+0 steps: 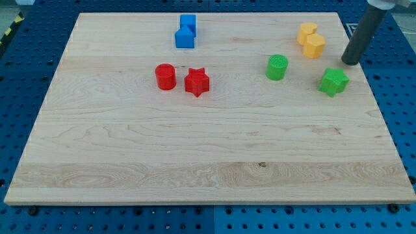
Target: Separate the hexagon from heart
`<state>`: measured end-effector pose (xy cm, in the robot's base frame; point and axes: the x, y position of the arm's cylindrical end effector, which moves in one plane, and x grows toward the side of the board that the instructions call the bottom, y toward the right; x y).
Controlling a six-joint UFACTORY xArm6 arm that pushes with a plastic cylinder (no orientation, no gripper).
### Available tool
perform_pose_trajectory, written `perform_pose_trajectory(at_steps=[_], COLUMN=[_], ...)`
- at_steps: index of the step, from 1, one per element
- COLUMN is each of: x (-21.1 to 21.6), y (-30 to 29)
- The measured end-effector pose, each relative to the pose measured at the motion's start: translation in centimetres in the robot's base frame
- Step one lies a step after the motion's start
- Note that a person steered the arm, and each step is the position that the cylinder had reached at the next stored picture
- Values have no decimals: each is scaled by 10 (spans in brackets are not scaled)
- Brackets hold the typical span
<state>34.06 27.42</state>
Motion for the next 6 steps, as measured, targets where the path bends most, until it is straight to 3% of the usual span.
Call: perform_pose_trajectory(at_steps=[1, 3, 4, 6], x=[-15, -21, -25, -31], y=[-26, 2, -15, -134])
